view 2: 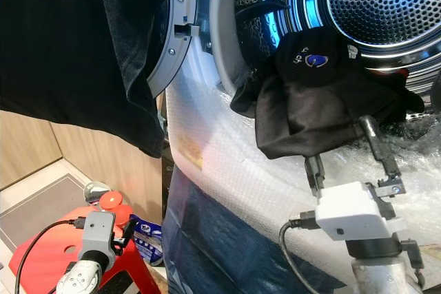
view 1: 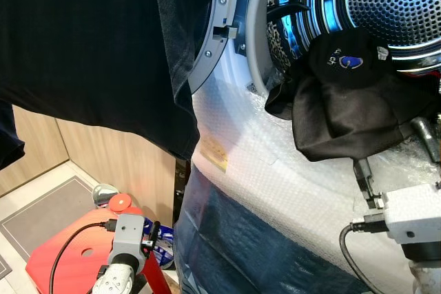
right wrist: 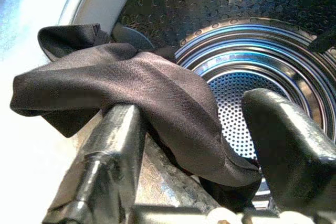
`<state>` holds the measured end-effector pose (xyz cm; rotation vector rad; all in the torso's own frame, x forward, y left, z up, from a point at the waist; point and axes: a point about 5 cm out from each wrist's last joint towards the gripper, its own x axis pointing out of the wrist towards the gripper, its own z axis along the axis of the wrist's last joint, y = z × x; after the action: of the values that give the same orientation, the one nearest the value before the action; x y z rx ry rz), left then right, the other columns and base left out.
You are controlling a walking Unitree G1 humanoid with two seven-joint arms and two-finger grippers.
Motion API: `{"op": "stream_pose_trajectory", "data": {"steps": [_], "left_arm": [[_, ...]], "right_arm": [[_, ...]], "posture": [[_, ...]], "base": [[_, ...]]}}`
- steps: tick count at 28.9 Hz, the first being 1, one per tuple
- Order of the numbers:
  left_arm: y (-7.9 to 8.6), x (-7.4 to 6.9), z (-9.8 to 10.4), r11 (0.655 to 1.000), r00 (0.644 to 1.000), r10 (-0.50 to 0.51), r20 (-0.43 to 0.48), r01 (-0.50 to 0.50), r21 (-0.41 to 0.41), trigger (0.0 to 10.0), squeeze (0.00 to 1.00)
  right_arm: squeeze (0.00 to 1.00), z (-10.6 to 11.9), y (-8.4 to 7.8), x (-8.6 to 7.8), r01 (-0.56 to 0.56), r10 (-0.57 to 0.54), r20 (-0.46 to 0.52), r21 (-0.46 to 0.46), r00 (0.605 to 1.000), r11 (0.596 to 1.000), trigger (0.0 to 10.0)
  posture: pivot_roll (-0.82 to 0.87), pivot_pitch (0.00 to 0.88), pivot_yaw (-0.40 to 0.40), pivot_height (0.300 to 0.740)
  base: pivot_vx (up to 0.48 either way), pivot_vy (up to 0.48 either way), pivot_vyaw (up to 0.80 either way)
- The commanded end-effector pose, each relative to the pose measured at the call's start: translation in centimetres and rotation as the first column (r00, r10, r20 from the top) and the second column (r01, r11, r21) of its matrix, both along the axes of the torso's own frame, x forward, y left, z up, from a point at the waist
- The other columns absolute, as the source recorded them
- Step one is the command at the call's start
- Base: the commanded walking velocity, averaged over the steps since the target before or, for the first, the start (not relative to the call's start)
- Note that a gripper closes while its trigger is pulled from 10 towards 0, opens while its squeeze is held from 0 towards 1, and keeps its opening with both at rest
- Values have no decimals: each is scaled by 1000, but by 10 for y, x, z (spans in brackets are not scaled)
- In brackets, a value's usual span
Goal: Clothes washing
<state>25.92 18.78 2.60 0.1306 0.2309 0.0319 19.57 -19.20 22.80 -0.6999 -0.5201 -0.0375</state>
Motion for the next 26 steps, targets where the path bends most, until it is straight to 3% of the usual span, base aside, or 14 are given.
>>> {"op": "stream_pose_trajectory", "data": {"steps": [1, 26], "left_arm": [[-3, 1, -2, 1000, 1000, -20, -7, 20, 20, 10000, 0], [-3, 3, -2, 999, 1000, -25, -7, 25, 28, 10000, 0]], "right_arm": [[0, -1, -3, -1, -13, 13, -3, -23, 1000, 1000, 0], [0, 0, 4, 4, -64, 64, 10, -29, 998, 998, 0]], "posture": [[-64, 0, -142, 740], [-55, 0, -147, 740]], "base": [[0, 0, 0], [0, 0, 0]]}}
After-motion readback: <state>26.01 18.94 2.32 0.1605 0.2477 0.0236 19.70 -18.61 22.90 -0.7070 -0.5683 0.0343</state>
